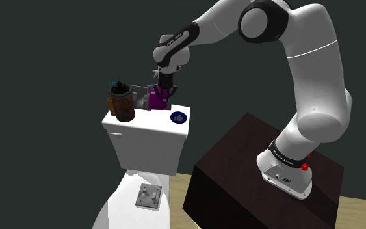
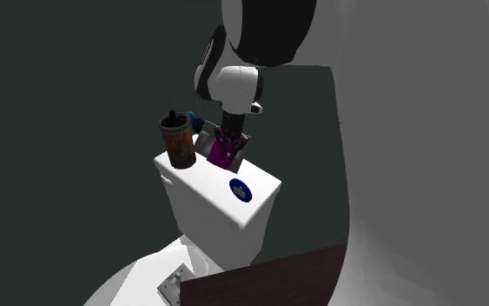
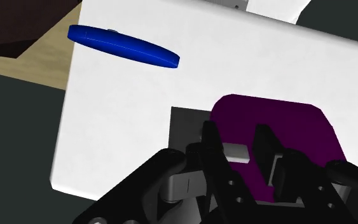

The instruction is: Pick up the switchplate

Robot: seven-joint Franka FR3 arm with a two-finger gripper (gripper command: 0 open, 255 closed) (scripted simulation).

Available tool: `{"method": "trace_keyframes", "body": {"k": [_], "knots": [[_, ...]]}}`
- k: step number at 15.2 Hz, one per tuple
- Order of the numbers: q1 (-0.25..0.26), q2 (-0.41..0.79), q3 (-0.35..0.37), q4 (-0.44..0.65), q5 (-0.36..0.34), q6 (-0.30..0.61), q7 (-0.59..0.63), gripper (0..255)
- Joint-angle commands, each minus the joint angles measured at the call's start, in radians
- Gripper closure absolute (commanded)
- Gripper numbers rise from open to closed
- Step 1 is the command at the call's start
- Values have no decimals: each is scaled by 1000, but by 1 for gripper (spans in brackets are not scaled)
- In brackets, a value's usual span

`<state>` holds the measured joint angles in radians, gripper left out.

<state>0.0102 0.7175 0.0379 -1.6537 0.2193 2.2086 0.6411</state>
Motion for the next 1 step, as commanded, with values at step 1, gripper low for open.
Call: {"method": "trace_keyframes", "body": {"k": [1], "knots": [[-5, -9, -5, 12, -2, -4, -1, 255]]}}
